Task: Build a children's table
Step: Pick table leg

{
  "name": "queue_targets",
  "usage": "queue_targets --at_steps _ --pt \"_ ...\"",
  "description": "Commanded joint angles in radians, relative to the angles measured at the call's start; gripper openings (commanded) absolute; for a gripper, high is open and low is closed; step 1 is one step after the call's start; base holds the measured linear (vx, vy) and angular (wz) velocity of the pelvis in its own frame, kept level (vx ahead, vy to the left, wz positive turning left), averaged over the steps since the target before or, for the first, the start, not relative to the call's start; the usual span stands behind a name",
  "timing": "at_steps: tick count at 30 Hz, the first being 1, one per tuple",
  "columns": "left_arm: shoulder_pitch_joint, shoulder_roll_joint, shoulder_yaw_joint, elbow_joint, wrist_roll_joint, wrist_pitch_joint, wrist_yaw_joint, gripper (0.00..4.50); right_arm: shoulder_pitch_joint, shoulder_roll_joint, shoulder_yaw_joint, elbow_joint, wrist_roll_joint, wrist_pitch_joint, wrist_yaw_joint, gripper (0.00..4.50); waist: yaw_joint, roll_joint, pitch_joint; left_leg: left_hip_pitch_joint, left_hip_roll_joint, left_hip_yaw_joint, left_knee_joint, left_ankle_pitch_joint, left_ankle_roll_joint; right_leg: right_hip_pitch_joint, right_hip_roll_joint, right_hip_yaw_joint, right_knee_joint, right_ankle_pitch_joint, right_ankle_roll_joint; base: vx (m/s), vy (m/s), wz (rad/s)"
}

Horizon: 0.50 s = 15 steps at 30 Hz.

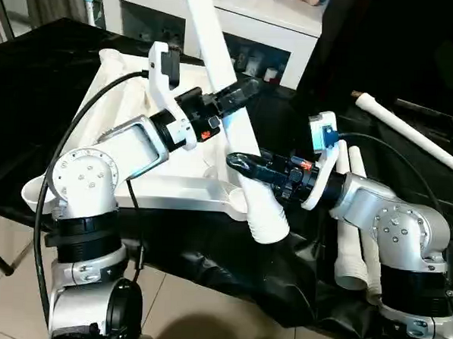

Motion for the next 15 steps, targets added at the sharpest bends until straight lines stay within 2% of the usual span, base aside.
queue_targets --at_steps 1,2,4,5,7,8,9,10,12,15 --pt "-0.029 0.002 -0.011 0.011 -0.006 0.007 0.002 2.91 -0.015 -0.015 -0.013 -0.012 0.026 -0.014 -0.009 1.8 0.001 0.029 -0.071 0.006 0.001 0.001 -0.065 -0.147 -0.06 0.058 -0.064 0.043 -0.085 -0.139 -0.09 0.0 0.0 0.0" --pt "-0.031 0.006 -0.012 0.012 -0.007 0.01 -0.001 2.85 -0.016 -0.015 -0.013 -0.012 0.027 -0.014 -0.01 1.8 0.001 0.029 -0.071 0.005 0.001 0.001 -0.065 -0.146 -0.06 0.058 -0.064 0.043 -0.085 -0.137 -0.091 0.0 0.0 0.0" --pt "-0.037 0.015 -0.015 0.018 -0.009 0.012 -0.01 2.66 -0.017 -0.015 -0.013 -0.012 0.027 -0.015 -0.013 1.8 0.001 0.038 -0.07 0.006 0.0 0.0 -0.065 -0.159 -0.064 0.059 -0.064 0.043 -0.085 -0.14 -0.094 0.0 0.0 0.0" --pt "-0.037 0.015 -0.015 0.018 -0.009 0.012 -0.01 2.54 -0.017 -0.015 -0.013 -0.012 0.027 -0.015 -0.013 1.8 0.0 0.036 -0.07 0.006 -0.001 0.001 -0.065 -0.163 -0.062 0.058 -0.063 0.043 -0.088 -0.147 -0.091 0.0 0.0 0.0" --pt "-0.047 0.031 -0.024 0.032 0.003 0.004 -0.017 2.45 -0.02 -0.013 -0.011 -0.013 0.027 -0.019 -0.021 1.8 0.0 0.045 -0.07 0.006 -0.001 -0.001 -0.065 -0.163 -0.064 0.059 -0.064 0.043 -0.086 -0.146 -0.095 0.0 0.0 0.0" --pt "-0.047 0.031 -0.024 0.032 0.003 0.004 -0.017 2.42 -0.02 -0.013 -0.011 -0.013 0.027 -0.019 -0.021 1.8 0.0 0.044 -0.07 0.007 -0.001 0.0 -0.065 -0.162 -0.064 0.058 -0.064 0.043 -0.088 -0.144 -0.095 0.0 0.0 0.0" --pt "-0.051 0.041 -0.042 0.036 0.03 -0.014 -0.018 2.34 -0.02 -0.017 -0.002 -0.016 0.013 -0.033 -0.026 1.8 0.0 0.048 -0.07 0.006 -0.001 -0.001 -0.066 -0.159 -0.064 0.06 -0.064 0.043 -0.085 -0.132 -0.102 0.0 0.0 0.0" --pt "-0.051 0.041 -0.042 0.036 0.03 -0.014 -0.018 2.21 -0.02 -0.017 -0.002 -0.016 0.013 -0.033 -0.026 1.8 -0.001 0.045 -0.069 0.005 -0.001 0.0 -0.066 -0.161 -0.063 0.06 -0.064 0.043 -0.088 -0.137 -0.099 0.0 0.0 0.0" --pt "-0.052 0.044 -0.051 0.037 0.037 -0.021 -0.017 2.04 -0.021 -0.017 0.002 -0.016 0.005 -0.039 -0.035 2.36 -0.001 0.047 -0.07 0.004 -0.001 0.0 -0.065 -0.156 -0.063 0.061 -0.064 0.043 -0.087 -0.138 -0.099 0.0 0.0 0.0" --pt "-0.051 0.05 -0.089 0.03 0.074 -0.045 -0.013 1.97 -0.023 -0.003 0.006 -0.014 -0.001 -0.041 -0.065 2.56 -0.002 0.052 -0.07 0.005 0.0 0.0 -0.066 -0.152 -0.063 0.06 -0.063 0.043 -0.086 -0.131 -0.103 0.0 0.0 0.0"
